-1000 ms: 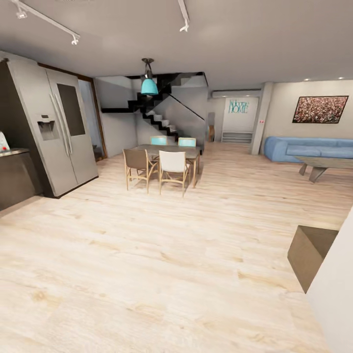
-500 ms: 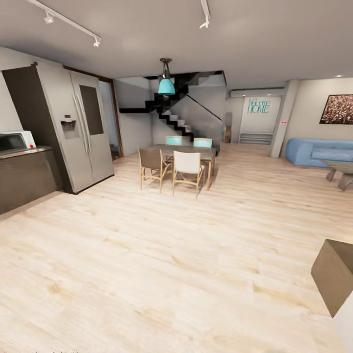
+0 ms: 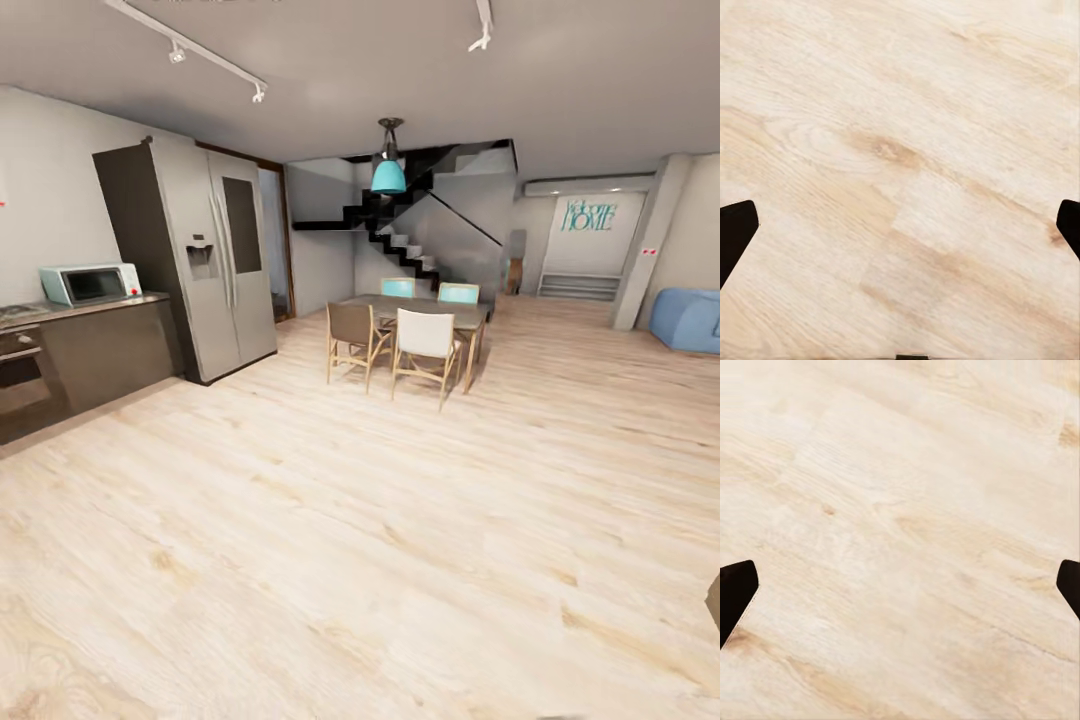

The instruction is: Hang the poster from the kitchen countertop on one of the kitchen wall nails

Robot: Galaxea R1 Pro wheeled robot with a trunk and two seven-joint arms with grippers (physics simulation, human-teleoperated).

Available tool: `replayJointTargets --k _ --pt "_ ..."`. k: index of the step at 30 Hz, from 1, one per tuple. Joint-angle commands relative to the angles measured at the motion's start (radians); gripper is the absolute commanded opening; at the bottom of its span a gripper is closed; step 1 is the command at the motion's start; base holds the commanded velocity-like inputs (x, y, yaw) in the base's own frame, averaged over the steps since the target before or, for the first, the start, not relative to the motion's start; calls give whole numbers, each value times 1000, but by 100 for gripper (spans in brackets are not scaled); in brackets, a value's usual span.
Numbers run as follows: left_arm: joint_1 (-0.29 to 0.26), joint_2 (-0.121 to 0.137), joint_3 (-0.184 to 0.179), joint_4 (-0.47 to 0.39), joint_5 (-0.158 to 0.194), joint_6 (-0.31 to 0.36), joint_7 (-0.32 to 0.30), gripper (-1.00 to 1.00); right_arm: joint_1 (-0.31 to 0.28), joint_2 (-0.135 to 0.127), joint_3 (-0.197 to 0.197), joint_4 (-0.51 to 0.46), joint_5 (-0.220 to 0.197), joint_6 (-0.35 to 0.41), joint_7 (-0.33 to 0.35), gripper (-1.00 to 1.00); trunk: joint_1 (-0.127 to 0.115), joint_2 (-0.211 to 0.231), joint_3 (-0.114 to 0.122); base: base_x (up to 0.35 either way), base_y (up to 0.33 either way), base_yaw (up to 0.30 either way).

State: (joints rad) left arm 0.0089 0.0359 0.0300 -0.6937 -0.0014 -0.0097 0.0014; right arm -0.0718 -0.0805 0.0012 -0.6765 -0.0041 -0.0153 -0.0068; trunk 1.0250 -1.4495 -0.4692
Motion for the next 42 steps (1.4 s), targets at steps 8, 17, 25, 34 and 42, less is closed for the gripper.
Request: replayJointTargets --k 8,17,25,34,42 --pt "0 -1 1 -1 0 1 0 100 0 1 0 0 0 0 0 100 0 0 -1 82 -109 219" --pt "0 -1 1 0 0 1 0 100 0 3 0 2 1 -2 -1 100 0 0 -1 143 -168 175" --pt "0 -1 0 -1 0 0 0 100 0 4 2 3 1 -2 -2 100 0 0 -1 10 -11 290" --pt "0 -1 0 -1 0 0 0 100 0 5 2 3 1 -2 -2 100 0 0 -1 1 -1 293" --pt "0 -1 0 -1 0 0 0 100 0 5 2 3 1 -2 -2 100 0 0 -1 0 0 293"
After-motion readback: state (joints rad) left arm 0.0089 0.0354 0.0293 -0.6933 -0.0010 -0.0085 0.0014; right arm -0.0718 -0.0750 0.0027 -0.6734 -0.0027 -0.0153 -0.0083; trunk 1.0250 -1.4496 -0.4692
